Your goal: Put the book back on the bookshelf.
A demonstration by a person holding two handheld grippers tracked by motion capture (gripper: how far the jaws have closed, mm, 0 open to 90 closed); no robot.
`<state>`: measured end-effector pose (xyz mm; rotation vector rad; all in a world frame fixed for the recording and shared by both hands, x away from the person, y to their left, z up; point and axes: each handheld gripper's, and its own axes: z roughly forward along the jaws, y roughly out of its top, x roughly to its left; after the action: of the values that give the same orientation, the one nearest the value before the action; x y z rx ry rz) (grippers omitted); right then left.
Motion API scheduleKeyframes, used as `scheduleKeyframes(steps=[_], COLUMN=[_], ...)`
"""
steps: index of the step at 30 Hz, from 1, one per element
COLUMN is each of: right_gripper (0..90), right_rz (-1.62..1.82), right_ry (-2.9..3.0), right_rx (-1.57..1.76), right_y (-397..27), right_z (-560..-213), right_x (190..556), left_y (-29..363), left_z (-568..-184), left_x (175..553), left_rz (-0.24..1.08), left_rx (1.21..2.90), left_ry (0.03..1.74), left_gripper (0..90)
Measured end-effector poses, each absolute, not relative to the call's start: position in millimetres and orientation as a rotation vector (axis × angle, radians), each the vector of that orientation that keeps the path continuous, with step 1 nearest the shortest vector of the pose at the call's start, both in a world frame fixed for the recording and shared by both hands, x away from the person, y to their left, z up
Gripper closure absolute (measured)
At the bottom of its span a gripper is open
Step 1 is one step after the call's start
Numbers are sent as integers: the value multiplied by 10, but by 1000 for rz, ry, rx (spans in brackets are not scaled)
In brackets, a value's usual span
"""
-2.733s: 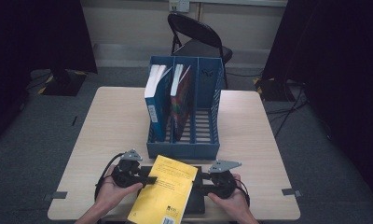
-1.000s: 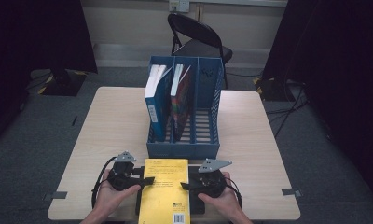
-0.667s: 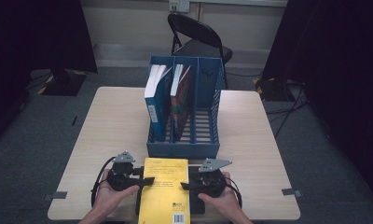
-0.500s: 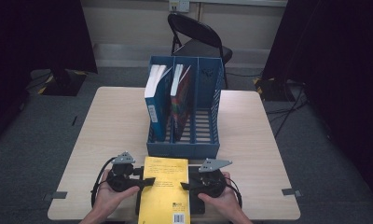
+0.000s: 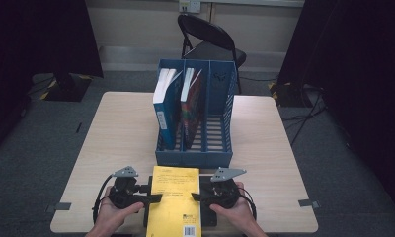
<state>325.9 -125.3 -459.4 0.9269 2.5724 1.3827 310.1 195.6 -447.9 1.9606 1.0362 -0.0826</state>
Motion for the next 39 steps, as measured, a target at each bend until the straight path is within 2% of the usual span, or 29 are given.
scheduleKeyframes(steps=[4,8,18,23,26,30,38,39], right_gripper=[431,431,424,423,424,424,409,404], right_rz=[1382,1385,1375,1378,1379,1382,1382,1382], right_ry=[2572,2571,2559,2557,2556,2555,2554,2551], right_rx=[926,927,943,946,946,949,952,952], right_y=[-1253,-1253,-1286,-1291,-1291,-1292,-1296,-1295], right_z=[-4594,-4595,-4590,-4592,-4592,-4594,-4600,-4601], right_x=[3258,3259,3260,3260,3259,3259,3268,3266], left_y=[1963,1984,1892,1921,1929,1876,1714,1700], left_z=[-4470,-4432,-4461,-4456,-4450,-4486,-4530,-4537], left_x=[3095,3108,3247,3232,3194,3144,3344,3354], left_rz=[-94,-133,-121,-161,-206,-233,-268,-260], left_rx=[1938,1894,1914,1865,1860,1891,1916,1918], left_ry=[1036,1002,1006,1009,981,965,959,956], left_gripper=[408,450,437,441,491,494,550,581])
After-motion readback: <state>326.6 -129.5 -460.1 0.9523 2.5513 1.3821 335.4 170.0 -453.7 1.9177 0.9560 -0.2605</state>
